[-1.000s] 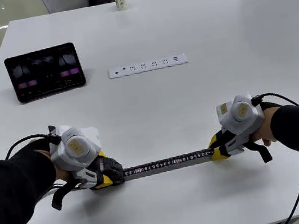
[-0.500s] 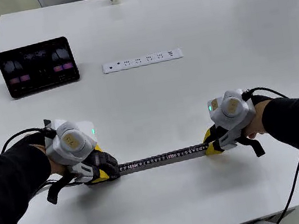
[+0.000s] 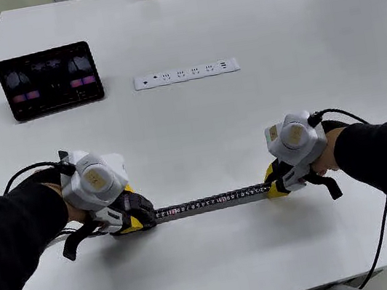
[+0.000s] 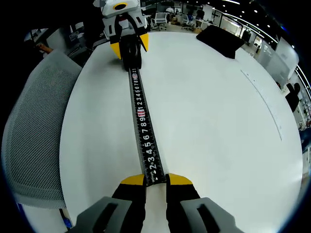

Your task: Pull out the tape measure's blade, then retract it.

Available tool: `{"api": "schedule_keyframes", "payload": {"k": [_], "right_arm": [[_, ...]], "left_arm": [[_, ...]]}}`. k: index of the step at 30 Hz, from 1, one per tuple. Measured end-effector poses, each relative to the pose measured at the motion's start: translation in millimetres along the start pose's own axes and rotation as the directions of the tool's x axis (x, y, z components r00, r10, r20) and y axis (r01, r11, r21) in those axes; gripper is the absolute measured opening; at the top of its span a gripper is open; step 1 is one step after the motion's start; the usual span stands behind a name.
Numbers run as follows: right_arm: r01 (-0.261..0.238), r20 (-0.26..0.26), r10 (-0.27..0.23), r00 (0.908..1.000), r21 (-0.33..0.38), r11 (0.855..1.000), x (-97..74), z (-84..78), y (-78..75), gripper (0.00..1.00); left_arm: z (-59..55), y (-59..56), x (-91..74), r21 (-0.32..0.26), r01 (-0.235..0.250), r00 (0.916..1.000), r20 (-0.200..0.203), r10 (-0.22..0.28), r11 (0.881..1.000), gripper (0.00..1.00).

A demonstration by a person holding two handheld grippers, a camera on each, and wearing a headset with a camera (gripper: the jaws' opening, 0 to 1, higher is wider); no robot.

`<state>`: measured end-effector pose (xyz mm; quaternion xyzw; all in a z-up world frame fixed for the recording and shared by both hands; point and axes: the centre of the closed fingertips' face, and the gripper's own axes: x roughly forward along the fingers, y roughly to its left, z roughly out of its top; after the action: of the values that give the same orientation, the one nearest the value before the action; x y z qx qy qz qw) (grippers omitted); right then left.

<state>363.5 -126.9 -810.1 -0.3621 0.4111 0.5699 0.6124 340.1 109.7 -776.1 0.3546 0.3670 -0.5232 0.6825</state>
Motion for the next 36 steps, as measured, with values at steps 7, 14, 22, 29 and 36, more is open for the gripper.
{"api": "schedule_keyframes", "payload": {"k": [7, 14, 22, 29, 36], "right_arm": [[0.005, -0.012, -0.005, 0.9999, -0.001, 1.0, -0.9, 0.2, 0.7, 0.12], [0.011, -0.006, -0.011, 0.9999, -0.03, 0.999, -0.8, -0.1, 1.7, 0.13], [0.012, 0.005, -0.012, 0.9999, -0.048, 0.999, -3.2, 11.7, 2.6, 0.15], [0.017, 0.004, -0.017, 0.9999, -0.093, 0.995, -6.3, 15.9, 7.0, 0.21], [0.036, -0.003, -0.036, 0.9993, -0.125, 0.992, -11.0, 7.1, 13.2, 0.24]], "left_arm": [[-0.7, 1.4, 0.3, -0.01, 0.0, 1.0, 0.003, 0.0, 1.0, 0.33], [0.7, 0.9, -1.3, -0.007, -0.02, 0.9998, -0.006, 0.02, 1.0, 0.32], [8.4, 3.5, -6.7, -0.054, -0.025, 0.9995, 0.015, 0.026, 0.998, 0.4], [10.7, 4.9, -14.1, -0.085, -0.021, 0.9992, 0.031, 0.024, 0.996, 0.46], [7.2, -1.9, -20.4, -0.113, -0.008, 0.9992, 0.038, 0.013, 0.994, 0.54]]}}
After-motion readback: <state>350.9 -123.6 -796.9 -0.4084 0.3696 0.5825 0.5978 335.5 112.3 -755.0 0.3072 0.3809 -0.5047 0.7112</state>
